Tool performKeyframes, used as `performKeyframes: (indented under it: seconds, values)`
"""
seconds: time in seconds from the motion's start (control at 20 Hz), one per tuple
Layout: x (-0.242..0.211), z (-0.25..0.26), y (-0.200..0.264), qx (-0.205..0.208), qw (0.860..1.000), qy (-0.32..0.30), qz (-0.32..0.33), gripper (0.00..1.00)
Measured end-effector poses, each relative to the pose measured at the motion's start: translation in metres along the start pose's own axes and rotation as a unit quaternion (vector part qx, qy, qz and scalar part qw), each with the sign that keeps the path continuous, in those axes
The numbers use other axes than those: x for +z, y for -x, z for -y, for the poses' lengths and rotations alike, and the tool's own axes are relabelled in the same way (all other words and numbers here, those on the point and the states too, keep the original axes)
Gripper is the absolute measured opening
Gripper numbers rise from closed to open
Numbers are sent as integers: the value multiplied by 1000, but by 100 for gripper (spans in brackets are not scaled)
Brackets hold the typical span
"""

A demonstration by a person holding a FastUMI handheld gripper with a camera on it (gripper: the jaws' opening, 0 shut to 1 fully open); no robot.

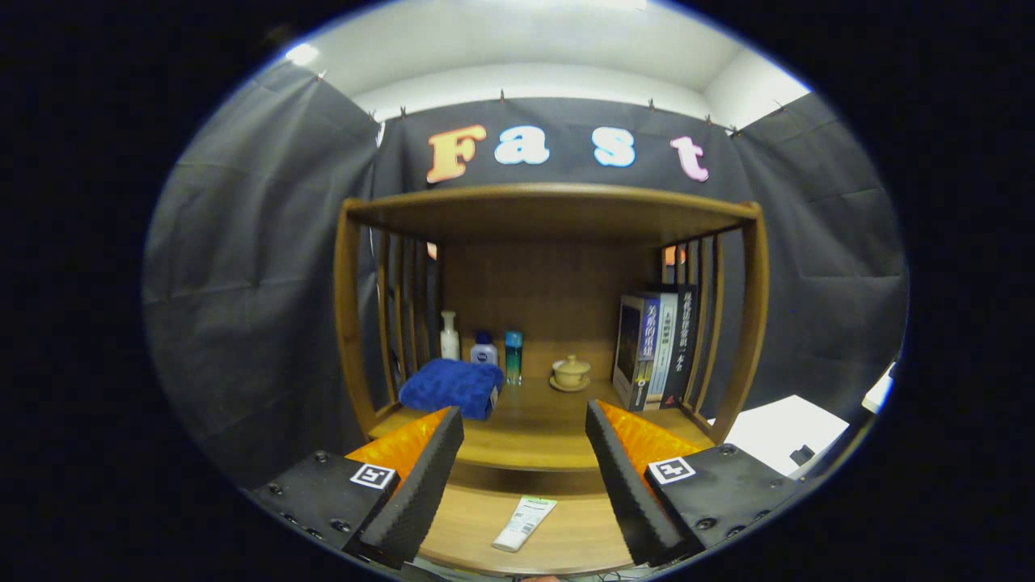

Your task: Pull open the drawer, take out the items inside it, and place them on the countertop above the cabinet.

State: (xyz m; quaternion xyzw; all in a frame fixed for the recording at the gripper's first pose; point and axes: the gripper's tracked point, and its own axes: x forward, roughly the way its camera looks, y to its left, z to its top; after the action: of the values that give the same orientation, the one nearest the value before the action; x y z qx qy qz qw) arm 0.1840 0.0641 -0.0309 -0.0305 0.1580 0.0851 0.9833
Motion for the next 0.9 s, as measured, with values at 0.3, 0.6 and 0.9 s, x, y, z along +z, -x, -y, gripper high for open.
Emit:
performKeyframes:
  seconds: [0.3,0.6,0.9]
  values:
    - [-155,-1,-53,-21,960,-53,-274,99]
    - [-225,-9,-58,-39,910,-56,-408,98]
    - [-253,-23,-65,-49,878,-64,-471,100]
